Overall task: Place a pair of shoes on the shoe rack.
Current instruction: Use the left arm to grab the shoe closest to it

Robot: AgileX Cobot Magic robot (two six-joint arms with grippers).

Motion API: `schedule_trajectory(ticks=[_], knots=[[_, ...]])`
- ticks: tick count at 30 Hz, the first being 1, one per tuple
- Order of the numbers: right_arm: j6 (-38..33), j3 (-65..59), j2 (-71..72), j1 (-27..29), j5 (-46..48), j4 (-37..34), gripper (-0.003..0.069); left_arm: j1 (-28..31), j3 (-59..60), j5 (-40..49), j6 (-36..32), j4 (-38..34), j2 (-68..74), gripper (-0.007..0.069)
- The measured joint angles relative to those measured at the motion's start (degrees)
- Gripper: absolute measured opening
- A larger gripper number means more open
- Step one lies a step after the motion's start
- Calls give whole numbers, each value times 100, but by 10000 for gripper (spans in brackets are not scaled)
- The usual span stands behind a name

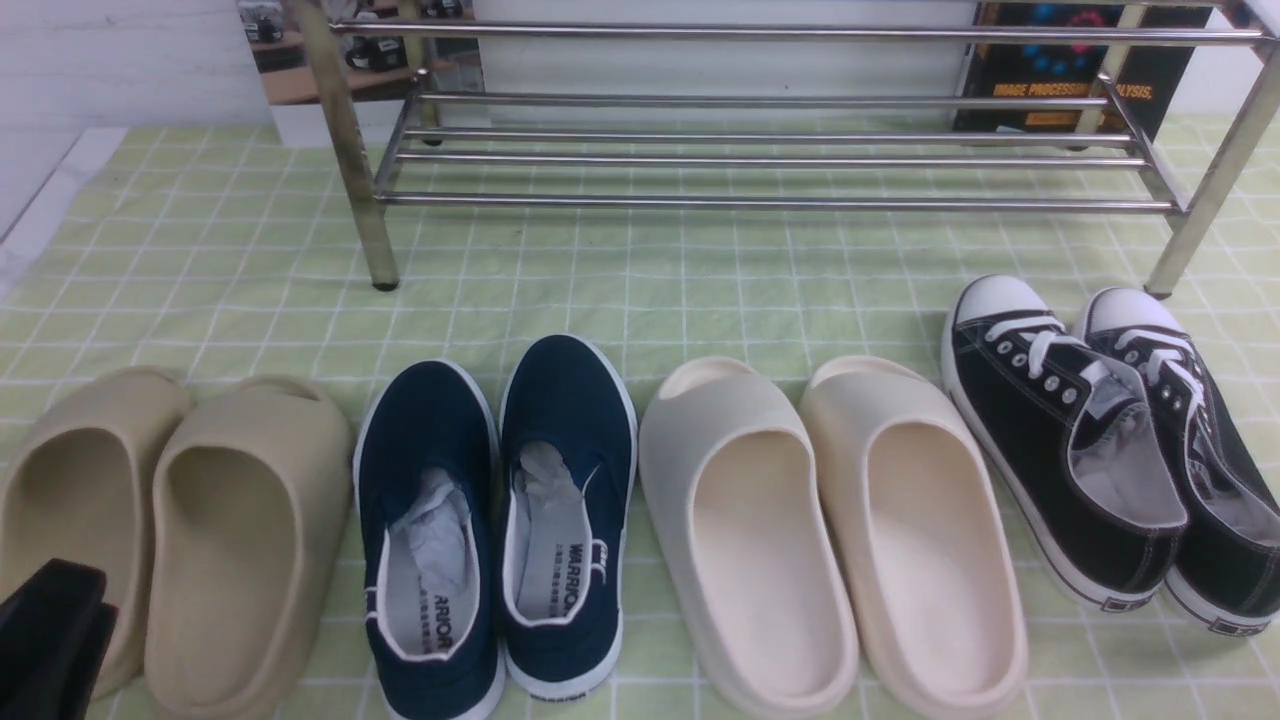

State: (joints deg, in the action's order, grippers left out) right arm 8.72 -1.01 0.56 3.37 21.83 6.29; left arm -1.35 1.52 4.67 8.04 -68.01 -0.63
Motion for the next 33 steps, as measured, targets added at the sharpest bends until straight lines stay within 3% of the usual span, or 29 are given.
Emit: schedule_trajectory(ticks=[5,6,9,15,16,19,20,22,23,26,30,33], knots=[[0,0,0,0,0,0,239,0,-648,424,-757,145,0,238],[0,0,0,0,0,0,239,0,-1151,469,-1164,280,0,230],[0,0,0,0,0,0,239,0,-1642,556,-1450,545,144,196],[0,0,0,0,0,0,239,0,-3211,2229,-1605,2427,2118,-1],[0,0,0,0,0,0,239,0,-3211,2229,-1605,2509,2197,-7],[0,0,0,0,0,0,239,0,-4267,3955,-1506,4052,3526,-13],[0,0,0,0,0,0,239,0,-4321,4043,-1494,4217,3665,-13],[0,0,0,0,0,0,239,-6,-4977,5133,-1431,5234,4465,-13],[0,0,0,0,0,0,239,-7,-5067,5282,-1431,5302,4519,-13],[0,0,0,0,0,0,239,-401,-5630,6206,-1540,6107,5282,-13],[0,0,0,0,0,0,239,-1189,-5764,6499,-1916,6142,5654,-13],[0,0,0,0,0,0,239,-1992,-5774,6531,-1393,6204,6196,-13]])
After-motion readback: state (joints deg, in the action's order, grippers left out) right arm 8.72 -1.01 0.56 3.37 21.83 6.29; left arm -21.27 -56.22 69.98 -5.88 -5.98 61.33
